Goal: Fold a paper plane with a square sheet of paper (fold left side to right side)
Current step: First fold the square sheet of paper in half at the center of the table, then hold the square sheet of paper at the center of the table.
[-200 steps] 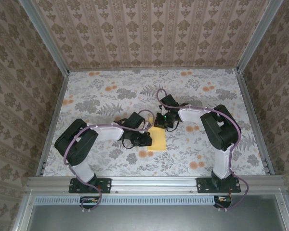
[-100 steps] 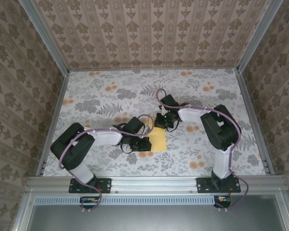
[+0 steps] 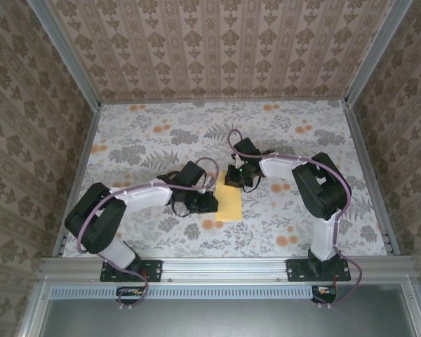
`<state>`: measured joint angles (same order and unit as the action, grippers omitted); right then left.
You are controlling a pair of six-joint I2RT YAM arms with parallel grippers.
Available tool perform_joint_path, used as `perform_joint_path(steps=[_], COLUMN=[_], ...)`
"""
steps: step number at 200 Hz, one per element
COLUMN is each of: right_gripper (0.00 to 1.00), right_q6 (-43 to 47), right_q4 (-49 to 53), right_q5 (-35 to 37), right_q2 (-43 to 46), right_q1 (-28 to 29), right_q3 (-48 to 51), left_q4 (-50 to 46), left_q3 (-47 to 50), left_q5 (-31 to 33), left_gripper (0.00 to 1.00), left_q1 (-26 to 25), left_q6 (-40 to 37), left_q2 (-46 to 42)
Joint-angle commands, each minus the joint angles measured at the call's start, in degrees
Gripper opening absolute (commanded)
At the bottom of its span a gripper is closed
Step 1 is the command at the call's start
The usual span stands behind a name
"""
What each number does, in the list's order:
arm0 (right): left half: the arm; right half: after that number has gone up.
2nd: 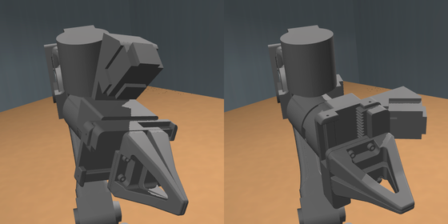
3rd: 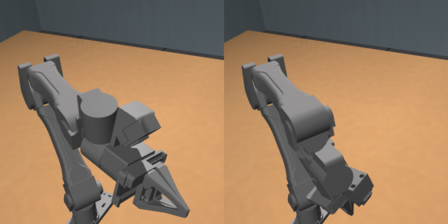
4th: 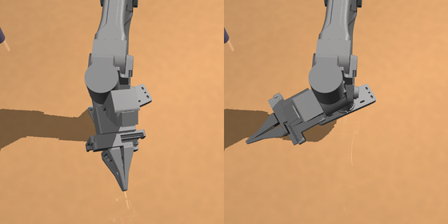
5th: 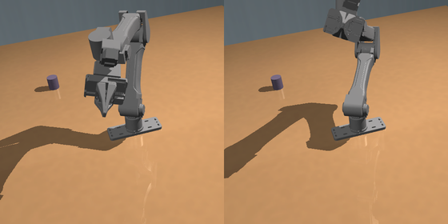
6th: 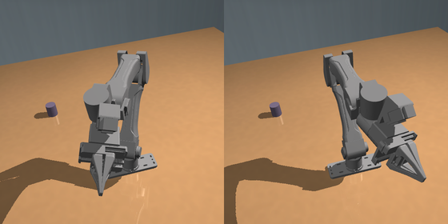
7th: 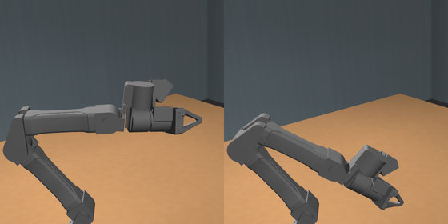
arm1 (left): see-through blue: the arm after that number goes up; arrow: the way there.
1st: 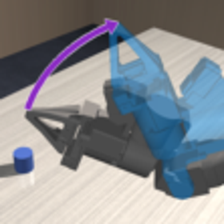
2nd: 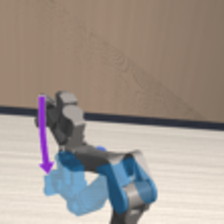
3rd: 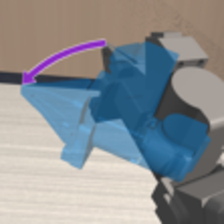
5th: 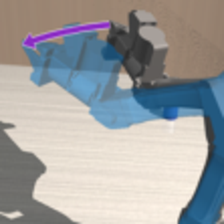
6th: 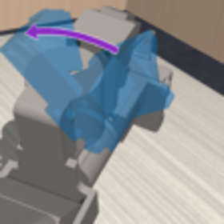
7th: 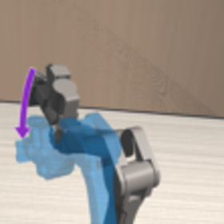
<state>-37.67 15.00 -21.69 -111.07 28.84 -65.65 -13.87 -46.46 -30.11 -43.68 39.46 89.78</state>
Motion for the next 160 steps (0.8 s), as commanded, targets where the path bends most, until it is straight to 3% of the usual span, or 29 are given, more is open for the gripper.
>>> perform_joint_path(steps=[1, 59, 160], right_gripper=[0.01, 0.01, 0.04], right_q6=[1.0, 1.1, 1.4], right_q4=[5.4, 5.2, 3.0], right_q5=[4.6, 4.0, 3.1], right_q2=[-2.8, -2.6, -0.2], right_q1=[-1.2, -1.2, -1.3], right_q3=[0.8, 0.7, -0.6], left_q4=[-2.0, 0.2, 2.9], left_q3=[-5.3, -11.5, -8.6], left_q5=[-1.7, -3.2, -2.3], left_gripper=[0.17, 0.17, 0.16], left_q1=[1.6, 1.7, 1.0], left_q6=[-4.1, -6.2, -3.0], left_q2=[2.6, 12.7, 17.2])
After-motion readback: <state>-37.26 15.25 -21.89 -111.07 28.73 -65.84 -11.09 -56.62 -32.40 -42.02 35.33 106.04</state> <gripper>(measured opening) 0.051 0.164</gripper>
